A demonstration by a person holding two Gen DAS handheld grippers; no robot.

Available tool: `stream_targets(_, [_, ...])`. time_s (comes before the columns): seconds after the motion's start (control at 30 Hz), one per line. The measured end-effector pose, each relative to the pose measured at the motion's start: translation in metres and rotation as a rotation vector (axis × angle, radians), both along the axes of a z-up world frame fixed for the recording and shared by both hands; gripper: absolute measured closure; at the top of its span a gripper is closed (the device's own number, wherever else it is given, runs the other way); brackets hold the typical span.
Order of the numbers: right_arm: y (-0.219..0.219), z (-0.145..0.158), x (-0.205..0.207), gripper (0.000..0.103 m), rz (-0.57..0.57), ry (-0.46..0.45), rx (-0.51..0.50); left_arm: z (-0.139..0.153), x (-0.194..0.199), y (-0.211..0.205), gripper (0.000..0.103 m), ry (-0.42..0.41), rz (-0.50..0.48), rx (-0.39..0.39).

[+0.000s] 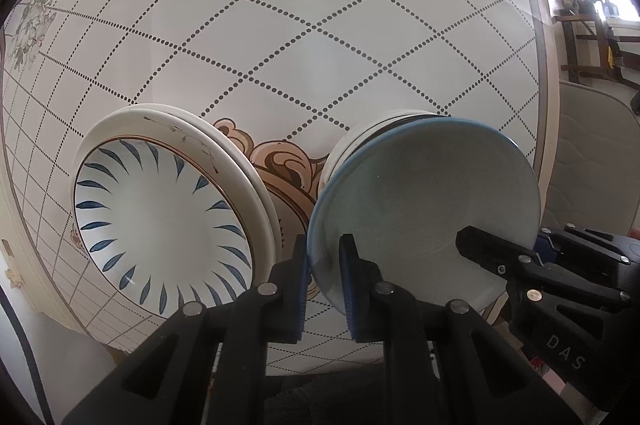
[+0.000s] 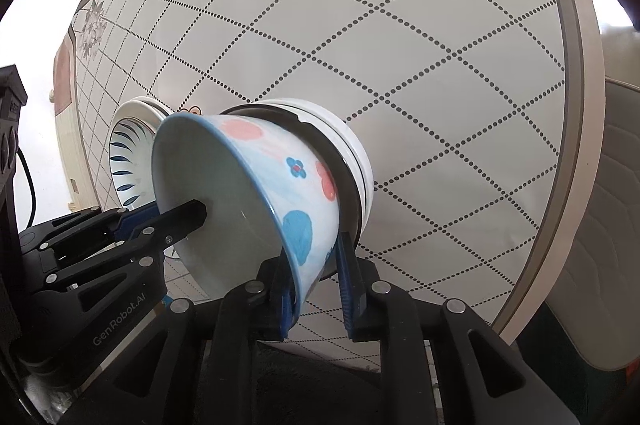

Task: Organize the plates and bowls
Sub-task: 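Lower the polka-dot bowl into the nested white bowls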

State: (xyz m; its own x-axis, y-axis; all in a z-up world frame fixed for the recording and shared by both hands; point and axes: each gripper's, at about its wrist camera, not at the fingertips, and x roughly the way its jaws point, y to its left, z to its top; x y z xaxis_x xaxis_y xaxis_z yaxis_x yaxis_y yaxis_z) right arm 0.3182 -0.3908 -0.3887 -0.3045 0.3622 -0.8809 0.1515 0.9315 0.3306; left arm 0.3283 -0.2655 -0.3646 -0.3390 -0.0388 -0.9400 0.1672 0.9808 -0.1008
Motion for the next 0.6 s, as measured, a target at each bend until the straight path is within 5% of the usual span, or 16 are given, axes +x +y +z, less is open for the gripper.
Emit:
stream_targets(0.2, [-0.005,0.008,-0.005,0.092,0.020,-0.021,-0.038,0.004,-0.005,0.003,0.090,-0.005,0.005,-0.003])
stream_targets(0.6, [-0.039,-0.009,-0.017,0.094,-0.167,0.043,0.106,0.006,-0.006,0.005,0.090,-0.029,0.014,-0.001])
